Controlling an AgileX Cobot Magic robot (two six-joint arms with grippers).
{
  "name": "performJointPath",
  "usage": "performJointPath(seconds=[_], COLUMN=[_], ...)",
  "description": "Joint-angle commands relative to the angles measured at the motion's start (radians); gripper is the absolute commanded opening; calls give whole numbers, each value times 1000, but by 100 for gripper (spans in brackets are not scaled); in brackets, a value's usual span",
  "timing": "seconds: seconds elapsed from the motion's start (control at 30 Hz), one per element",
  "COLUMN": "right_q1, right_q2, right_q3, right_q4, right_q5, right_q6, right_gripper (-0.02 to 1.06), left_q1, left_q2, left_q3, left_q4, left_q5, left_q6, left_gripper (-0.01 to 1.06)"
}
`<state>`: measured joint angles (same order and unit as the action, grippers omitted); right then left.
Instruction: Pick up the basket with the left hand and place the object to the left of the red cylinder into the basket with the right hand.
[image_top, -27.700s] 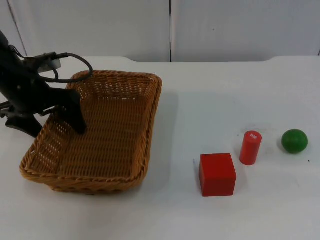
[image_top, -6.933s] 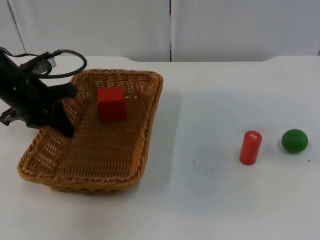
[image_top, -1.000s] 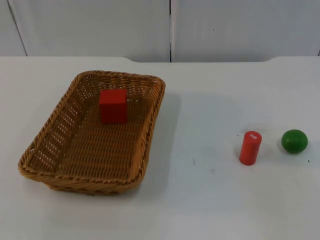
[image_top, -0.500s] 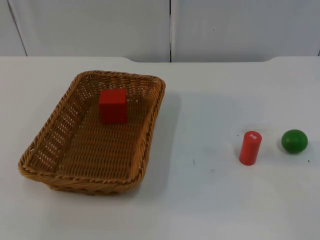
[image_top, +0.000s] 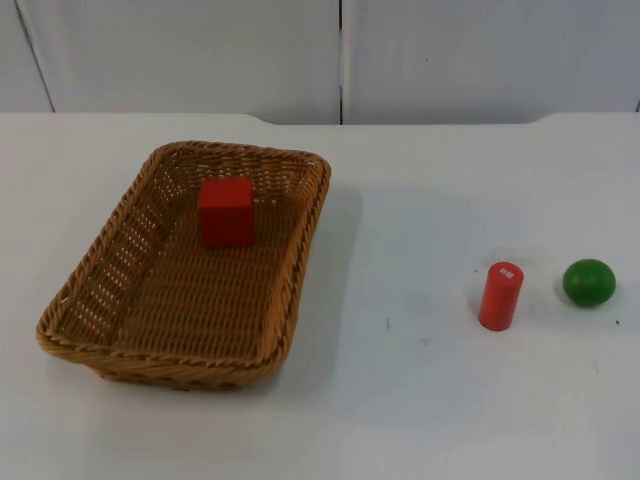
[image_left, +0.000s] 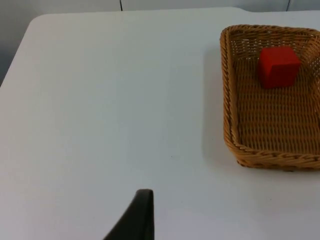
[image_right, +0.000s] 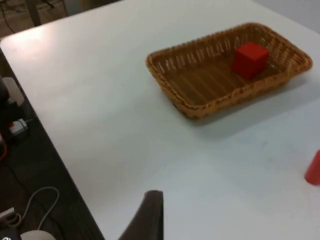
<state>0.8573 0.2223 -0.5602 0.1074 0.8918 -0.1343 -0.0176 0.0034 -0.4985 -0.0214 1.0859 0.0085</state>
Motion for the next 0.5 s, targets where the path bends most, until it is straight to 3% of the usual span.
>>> performJointPath(seconds=[0.0,0.47], right_q1=[2,2], right_q2=[-37,-222], right_q3=[5,47], right_q4=[-38,-117], right_q5=[44,187], right_q6=[43,145], right_gripper=[85,85], left_q1=[-6,-6], left_q2=[-3,-3], left_q3=[5,5], left_q4=[3,3], left_q5=[-10,-10], left_q6=[-2,-2], left_gripper=[105,105])
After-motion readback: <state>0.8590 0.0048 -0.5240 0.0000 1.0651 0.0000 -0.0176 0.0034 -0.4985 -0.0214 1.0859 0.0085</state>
